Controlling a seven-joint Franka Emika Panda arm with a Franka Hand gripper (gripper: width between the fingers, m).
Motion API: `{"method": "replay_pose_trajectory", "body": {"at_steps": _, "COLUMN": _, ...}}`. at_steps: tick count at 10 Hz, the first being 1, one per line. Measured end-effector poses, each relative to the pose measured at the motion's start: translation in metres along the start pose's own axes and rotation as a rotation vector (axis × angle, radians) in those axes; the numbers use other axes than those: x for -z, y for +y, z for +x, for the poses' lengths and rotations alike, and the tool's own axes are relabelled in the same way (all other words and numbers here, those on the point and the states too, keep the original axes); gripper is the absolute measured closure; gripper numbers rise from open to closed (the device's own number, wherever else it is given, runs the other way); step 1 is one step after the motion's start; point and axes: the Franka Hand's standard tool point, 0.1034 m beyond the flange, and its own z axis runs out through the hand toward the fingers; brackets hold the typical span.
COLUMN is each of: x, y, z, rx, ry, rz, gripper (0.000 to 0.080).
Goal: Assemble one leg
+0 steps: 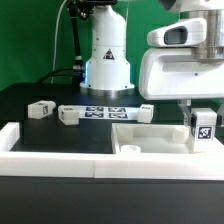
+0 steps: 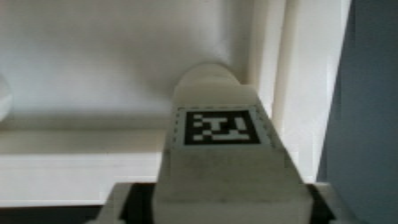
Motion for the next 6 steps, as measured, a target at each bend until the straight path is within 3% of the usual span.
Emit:
{"method": "replay_pose_trajectory", "body": {"at_steps": 2, "x": -0.0004, "y": 0.0004, "z": -0.0005, "rx": -0.212, "ry": -0.003, "rz": 0.012, "gripper": 0.0508}}
{"method": "replay_pose_trajectory", "body": {"at_steps": 6, "x": -0.0019, "y": -0.0004, "z": -0.0031, "rx": -0.714, "ry": 0.014, "rz": -0.012, "gripper": 0.0506}}
